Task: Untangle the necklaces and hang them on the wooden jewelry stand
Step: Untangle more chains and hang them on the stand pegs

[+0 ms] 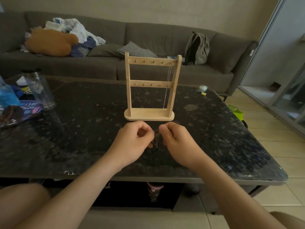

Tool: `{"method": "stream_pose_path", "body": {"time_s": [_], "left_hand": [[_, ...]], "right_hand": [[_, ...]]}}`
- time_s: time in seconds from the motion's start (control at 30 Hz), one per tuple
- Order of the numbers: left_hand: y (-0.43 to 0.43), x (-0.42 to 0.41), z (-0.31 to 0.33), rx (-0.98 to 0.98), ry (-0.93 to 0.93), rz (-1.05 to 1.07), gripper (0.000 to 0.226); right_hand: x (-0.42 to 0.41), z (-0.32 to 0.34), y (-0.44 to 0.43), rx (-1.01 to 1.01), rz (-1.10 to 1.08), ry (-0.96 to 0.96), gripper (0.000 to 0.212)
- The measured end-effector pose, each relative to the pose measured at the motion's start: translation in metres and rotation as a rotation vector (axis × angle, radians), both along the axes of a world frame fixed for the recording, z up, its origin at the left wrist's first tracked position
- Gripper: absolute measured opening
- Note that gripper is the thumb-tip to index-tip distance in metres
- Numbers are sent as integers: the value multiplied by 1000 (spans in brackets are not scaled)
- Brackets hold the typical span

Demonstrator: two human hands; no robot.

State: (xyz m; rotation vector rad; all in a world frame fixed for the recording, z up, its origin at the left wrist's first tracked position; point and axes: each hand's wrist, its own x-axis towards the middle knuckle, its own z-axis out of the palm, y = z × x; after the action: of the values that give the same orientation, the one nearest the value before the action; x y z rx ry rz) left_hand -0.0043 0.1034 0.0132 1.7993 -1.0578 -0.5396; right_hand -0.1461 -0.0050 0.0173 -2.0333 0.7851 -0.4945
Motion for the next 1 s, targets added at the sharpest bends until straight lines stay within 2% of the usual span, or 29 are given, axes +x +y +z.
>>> {"method": "stream_pose_path", "body": {"time_s": [0.17,0.23,0.33,0.43,0.53,0.7,0.77,0.9,1.0], "left_hand": [[-8,2,-3,-16,81,22,18],[-10,1,-5,-48,92,-17,15],[-16,6,-9,-113,137,-27,10],[-20,10,-11,-134,69,-27,11],[-21,11,-11,-146,-33,-34,18],[-24,17,-12,-149,-161,-1,15],[-25,20,-13,-145,-90,23,11],[-29,21,-13,-110,295,6,22],[-29,21,-14,-125,408,-8,23]], "right_hand": [[-4,9,-9,-72,179,113,23],[-3,8,-12,-47,183,76,20],[3,7,-17,80,88,-83,19],[14,2,-21,269,-51,-263,19],[23,-5,-22,409,-121,-344,17],[29,-13,-23,453,-171,-374,20],[29,-14,-21,441,-173,-388,21],[28,-12,-16,434,-129,-395,22],[27,-14,-16,522,-133,-433,19]]}}
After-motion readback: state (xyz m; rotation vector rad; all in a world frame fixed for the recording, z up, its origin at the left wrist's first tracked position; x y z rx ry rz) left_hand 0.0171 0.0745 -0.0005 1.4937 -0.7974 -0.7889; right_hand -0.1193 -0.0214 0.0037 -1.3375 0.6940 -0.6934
